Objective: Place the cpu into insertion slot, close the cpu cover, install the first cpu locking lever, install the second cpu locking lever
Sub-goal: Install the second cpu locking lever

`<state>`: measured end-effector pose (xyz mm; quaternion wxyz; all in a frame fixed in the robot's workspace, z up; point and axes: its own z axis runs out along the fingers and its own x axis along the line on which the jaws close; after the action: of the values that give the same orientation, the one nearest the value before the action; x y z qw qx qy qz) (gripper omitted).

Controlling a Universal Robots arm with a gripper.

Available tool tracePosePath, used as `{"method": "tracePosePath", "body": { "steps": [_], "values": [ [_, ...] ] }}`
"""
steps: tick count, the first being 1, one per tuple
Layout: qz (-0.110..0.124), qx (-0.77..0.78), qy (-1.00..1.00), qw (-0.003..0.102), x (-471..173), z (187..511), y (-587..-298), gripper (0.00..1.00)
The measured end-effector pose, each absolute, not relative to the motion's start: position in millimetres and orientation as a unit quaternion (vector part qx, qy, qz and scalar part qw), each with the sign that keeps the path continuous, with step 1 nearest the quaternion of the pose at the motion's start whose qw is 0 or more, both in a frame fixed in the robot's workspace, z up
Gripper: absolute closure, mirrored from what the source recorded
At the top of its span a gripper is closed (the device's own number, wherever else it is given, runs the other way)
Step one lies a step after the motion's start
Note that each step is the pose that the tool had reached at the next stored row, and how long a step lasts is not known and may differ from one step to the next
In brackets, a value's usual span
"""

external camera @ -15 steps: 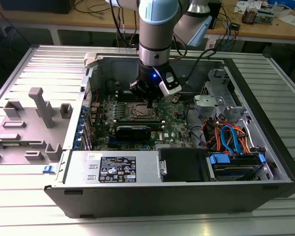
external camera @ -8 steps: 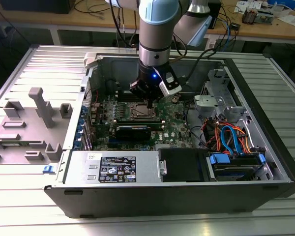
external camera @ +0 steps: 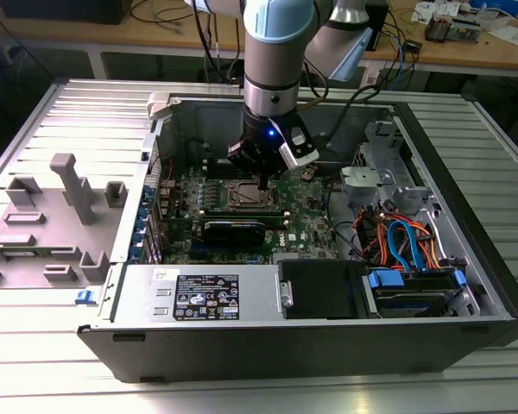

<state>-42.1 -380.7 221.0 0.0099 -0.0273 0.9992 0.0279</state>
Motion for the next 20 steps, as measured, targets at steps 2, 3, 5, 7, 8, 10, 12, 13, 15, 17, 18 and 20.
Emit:
{"method": "tracePosePath", "body": {
  "steps": [2, 3, 5, 7, 8, 10, 12, 13, 15, 17, 18, 20],
  "values": [
    [0.027, -0.027, 0.999, 0.01, -42.1, 222.3, -380.8, 0.89],
    [0.027, -0.027, 0.999, 0.01, -42.0, 223.8, -380.7, 0.89],
    [0.026, -0.027, 0.999, 0.01, -42.1, 226.2, -380.7, 0.89],
    [0.026, -0.027, 0.999, 0.01, -42.0, 227.7, -380.7, 0.89],
    [0.026, -0.027, 0.999, 0.01, -42.0, 227.8, -380.6, 0.89],
    [0.026, -0.027, 0.999, 0.01, -42.1, 228.0, -380.9, 0.89],
    [0.026, -0.027, 0.999, 0.01, -42.1, 228.0, -381.5, 0.89],
    [0.026, -0.027, 0.999, 0.01, -42.1, 228.0, -381.8, 0.89],
    [0.026, -0.027, 0.999, 0.01, -42.1, 227.9, -382.5, 0.89],
    [0.026, -0.027, 0.999, 0.01, -42.0, 227.9, -382.8, 0.89],
    [0.026, -0.027, 0.999, 0.01, -42.0, 227.9, -384.5, 0.89],
    [0.026, -0.027, 0.999, 0.01, -42.0, 228.0, -388.2, 0.89]
  ]
}}
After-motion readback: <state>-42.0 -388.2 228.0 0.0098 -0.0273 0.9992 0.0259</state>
